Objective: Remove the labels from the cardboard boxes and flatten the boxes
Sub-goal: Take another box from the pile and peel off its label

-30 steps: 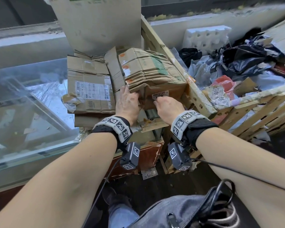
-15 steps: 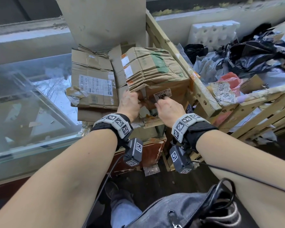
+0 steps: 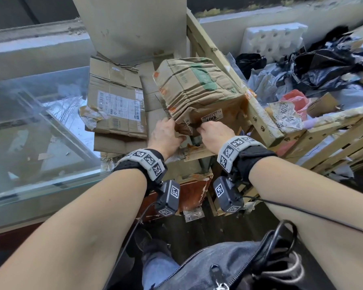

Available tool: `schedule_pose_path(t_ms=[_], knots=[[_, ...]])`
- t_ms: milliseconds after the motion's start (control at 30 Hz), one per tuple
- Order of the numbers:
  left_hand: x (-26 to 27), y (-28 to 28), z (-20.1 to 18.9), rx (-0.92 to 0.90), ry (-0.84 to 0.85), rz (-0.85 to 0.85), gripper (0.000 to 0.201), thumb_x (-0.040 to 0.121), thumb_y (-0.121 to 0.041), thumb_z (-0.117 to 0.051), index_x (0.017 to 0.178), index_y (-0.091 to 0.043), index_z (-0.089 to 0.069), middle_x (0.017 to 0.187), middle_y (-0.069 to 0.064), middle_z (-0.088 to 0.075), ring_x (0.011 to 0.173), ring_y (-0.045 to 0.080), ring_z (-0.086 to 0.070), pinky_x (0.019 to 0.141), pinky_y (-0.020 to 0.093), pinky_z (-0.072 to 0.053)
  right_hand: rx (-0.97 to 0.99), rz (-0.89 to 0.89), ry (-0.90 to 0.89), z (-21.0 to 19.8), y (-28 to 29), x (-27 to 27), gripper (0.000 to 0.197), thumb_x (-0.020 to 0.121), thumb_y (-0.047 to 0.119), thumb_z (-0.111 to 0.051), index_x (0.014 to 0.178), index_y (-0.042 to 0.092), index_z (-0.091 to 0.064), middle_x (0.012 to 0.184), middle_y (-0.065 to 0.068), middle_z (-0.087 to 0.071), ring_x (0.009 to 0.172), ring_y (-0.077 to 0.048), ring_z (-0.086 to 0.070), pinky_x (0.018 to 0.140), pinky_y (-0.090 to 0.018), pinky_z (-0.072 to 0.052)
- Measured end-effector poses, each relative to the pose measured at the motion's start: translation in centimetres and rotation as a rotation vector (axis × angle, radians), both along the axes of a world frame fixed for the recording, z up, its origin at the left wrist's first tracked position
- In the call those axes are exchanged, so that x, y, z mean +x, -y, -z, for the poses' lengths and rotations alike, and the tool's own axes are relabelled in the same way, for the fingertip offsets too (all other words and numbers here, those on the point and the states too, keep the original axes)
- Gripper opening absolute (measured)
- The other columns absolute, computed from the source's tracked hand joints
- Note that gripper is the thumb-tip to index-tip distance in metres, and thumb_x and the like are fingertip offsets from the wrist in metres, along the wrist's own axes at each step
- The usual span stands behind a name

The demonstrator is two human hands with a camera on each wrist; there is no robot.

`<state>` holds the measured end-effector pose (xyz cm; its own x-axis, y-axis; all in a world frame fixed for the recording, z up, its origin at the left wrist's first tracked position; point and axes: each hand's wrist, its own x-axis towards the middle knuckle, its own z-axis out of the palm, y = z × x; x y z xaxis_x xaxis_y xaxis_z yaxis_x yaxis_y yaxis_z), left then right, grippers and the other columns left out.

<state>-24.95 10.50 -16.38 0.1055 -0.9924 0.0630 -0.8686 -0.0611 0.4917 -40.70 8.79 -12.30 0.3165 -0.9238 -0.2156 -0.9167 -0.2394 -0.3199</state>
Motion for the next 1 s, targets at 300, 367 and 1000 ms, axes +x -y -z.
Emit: schedule_pose_path(t_ms=[300,367,1000], knots=[[-0.3,0.1,-1.1,-0.059,-0.09,-0.045,0.042,0.086,-0.038,-0.065,0.118,-0.013,-0.058,0.116,0.006,-0.057,0.115,0.025,-0.046,0.098,0.035,-0.038,0.162,0.156,0.183,0.0,0.4,-1.6,0.031,0.094,0.036,-0.051,0.113,0.011,-0.05,0.115,-0.013,-0.06,0.102,-0.033,-0.058,0.09,-0.041,-0.047],[-0.3,0.2,-0.9,-0.036,-0.081,-0.059,0.04,0.086,-0.036,-0.064,0.118,-0.012,-0.057,0.116,0.007,-0.057,0.114,0.026,-0.046,0.098,0.037,-0.039,0.155,0.127,0.174,-0.2,0.4,-2.4,0.019,0.094,0.031,-0.052,0.1,0.013,-0.053,0.106,-0.01,-0.062,0.091,-0.027,-0.059,0.078,-0.033,-0.046],[-2.6,-1.1,-7.1,-0.267,-0.765,-0.089,0.021,0.096,-0.022,-0.056,0.116,-0.017,-0.062,0.109,-0.003,-0.067,0.102,0.012,-0.062,0.089,0.027,-0.053,-0.514,0.119,0.288,-3.5,-0.8,-3.5,0.037,0.09,0.025,-0.059,0.12,0.006,-0.047,0.123,-0.012,-0.047,0.114,-0.027,-0.047,0.096,-0.036,-0.039]])
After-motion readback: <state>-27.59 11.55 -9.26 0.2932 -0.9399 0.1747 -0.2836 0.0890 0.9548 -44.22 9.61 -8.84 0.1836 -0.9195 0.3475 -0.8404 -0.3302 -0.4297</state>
